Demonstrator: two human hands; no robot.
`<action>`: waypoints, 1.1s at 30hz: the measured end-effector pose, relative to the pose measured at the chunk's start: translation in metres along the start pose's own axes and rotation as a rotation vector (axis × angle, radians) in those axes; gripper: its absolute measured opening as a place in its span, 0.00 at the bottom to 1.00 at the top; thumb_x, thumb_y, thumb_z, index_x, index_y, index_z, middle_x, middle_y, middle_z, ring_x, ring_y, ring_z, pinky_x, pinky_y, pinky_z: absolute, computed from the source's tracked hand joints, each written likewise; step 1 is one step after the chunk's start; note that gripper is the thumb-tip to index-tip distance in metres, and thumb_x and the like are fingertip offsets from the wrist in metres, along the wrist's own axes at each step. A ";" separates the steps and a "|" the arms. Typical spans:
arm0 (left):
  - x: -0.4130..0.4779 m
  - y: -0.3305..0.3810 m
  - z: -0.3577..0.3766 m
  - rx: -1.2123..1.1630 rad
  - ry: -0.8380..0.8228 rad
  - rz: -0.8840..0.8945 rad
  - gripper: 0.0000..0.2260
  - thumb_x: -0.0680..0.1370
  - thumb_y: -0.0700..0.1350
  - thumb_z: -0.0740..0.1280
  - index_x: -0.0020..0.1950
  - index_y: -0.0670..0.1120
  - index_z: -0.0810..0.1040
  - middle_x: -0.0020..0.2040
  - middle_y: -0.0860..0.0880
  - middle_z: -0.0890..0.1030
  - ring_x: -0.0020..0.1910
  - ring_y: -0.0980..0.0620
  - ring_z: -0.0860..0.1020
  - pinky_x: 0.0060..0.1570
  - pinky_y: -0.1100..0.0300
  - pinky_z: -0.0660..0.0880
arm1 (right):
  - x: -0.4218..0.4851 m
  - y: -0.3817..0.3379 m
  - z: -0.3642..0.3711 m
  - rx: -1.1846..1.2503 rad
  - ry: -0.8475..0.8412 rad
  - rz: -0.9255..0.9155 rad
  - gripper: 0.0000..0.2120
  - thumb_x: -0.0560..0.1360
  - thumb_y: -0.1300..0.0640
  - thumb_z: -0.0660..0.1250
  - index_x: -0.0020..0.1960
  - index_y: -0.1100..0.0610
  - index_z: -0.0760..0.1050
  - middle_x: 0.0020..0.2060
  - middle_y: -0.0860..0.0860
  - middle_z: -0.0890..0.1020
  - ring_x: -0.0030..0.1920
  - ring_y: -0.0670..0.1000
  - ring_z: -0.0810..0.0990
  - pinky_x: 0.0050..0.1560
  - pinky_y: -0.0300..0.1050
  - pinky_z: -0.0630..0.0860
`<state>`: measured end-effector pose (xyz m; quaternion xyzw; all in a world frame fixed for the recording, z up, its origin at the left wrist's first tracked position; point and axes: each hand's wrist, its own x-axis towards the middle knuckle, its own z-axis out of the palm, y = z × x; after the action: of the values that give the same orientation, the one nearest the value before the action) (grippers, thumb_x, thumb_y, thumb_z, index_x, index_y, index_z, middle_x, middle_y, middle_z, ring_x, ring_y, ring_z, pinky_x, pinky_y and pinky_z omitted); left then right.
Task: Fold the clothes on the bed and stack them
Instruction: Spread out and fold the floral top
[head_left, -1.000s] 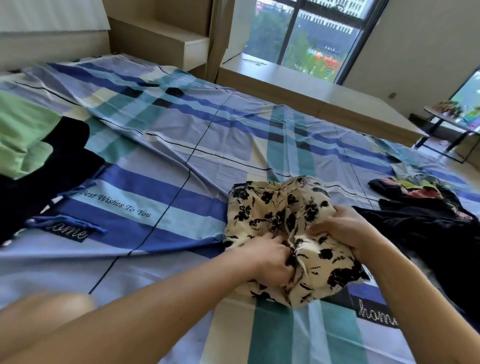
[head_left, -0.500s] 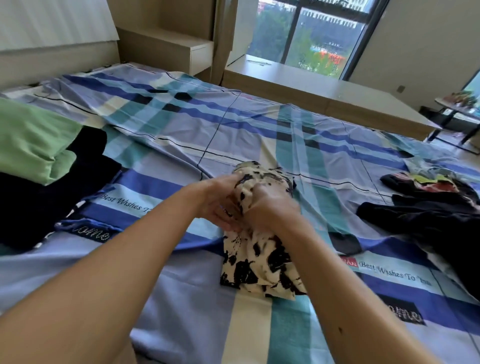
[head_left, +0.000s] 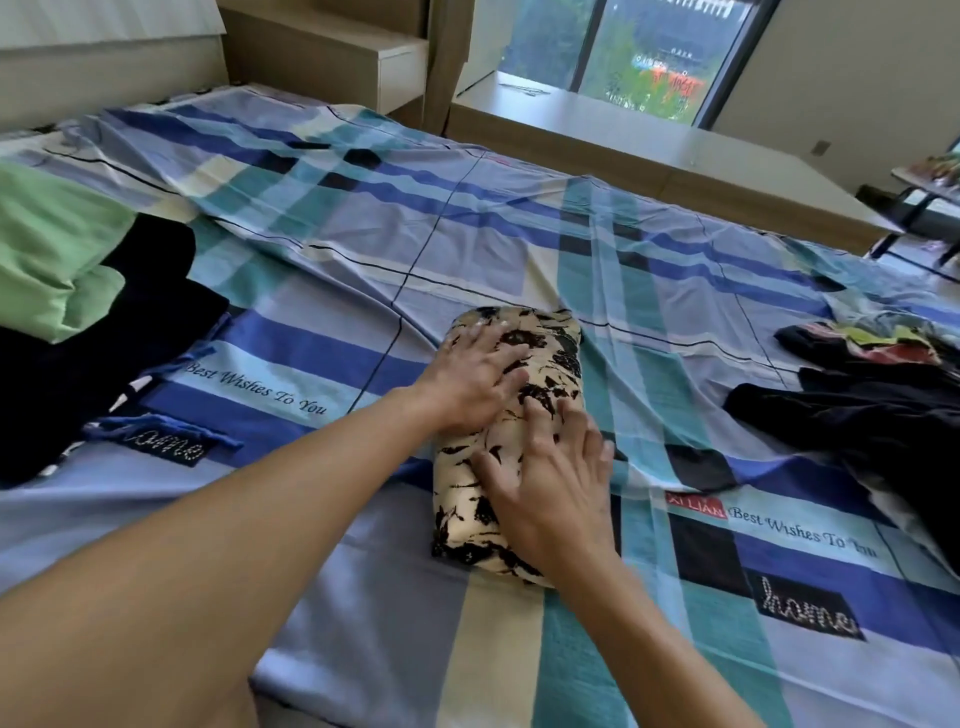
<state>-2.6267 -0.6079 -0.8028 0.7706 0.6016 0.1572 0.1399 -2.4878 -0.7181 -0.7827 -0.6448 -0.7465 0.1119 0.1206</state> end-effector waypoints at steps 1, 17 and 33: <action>0.001 -0.003 0.010 0.027 -0.054 -0.023 0.24 0.84 0.60 0.50 0.80 0.56 0.57 0.83 0.51 0.49 0.81 0.47 0.45 0.78 0.44 0.43 | -0.003 0.004 0.006 0.005 -0.082 0.051 0.38 0.77 0.31 0.56 0.80 0.46 0.50 0.79 0.52 0.47 0.80 0.55 0.43 0.78 0.63 0.43; 0.001 0.011 -0.008 -0.805 -0.038 -0.700 0.53 0.60 0.61 0.81 0.76 0.41 0.60 0.68 0.38 0.74 0.65 0.38 0.75 0.66 0.43 0.74 | -0.020 0.055 -0.028 1.113 -0.360 0.414 0.46 0.66 0.61 0.80 0.75 0.45 0.59 0.61 0.54 0.80 0.53 0.57 0.85 0.55 0.57 0.82; -0.076 0.059 0.035 -1.300 -0.087 -0.818 0.26 0.65 0.50 0.82 0.59 0.44 0.80 0.47 0.43 0.87 0.46 0.44 0.85 0.40 0.52 0.83 | 0.018 0.185 -0.088 0.716 -0.418 0.452 0.50 0.51 0.38 0.86 0.68 0.47 0.71 0.56 0.50 0.84 0.53 0.53 0.86 0.59 0.57 0.80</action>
<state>-2.5769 -0.6964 -0.8164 0.2551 0.6195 0.3845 0.6351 -2.2882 -0.6729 -0.7581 -0.6725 -0.5103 0.5131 0.1554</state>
